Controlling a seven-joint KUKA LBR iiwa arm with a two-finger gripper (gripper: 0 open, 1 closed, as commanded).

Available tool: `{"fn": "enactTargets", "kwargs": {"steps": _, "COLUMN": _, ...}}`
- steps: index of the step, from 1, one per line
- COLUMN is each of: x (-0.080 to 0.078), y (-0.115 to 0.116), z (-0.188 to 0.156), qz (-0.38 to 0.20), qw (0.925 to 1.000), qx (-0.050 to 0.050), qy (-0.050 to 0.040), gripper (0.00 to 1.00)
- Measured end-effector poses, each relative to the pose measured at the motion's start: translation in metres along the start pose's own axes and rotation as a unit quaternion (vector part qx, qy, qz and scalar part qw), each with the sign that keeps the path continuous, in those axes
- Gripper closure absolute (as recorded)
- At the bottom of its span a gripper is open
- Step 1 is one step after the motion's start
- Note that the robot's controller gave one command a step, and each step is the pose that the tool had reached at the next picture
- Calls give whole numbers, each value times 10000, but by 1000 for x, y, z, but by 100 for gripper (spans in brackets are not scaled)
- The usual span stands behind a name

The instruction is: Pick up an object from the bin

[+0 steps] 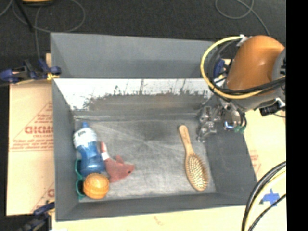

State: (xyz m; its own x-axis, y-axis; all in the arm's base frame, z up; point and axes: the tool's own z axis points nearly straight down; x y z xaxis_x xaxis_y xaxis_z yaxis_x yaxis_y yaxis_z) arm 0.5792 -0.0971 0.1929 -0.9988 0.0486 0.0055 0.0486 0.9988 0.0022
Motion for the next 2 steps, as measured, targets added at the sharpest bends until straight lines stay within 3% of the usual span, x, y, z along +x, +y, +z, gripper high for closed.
{"fn": "enactTargets", "kwargs": {"steps": 1, "x": -26, "y": 33, "z": 55, "qz": 318, "qw": 9995, "qx": 0, "qy": -38, "gripper": 0}}
{"fn": "enactTargets", "kwargs": {"steps": 2, "x": -26, "y": 33, "z": 53, "qz": 313, "qw": 9995, "qx": 4, "qy": -50, "gripper": 0}}
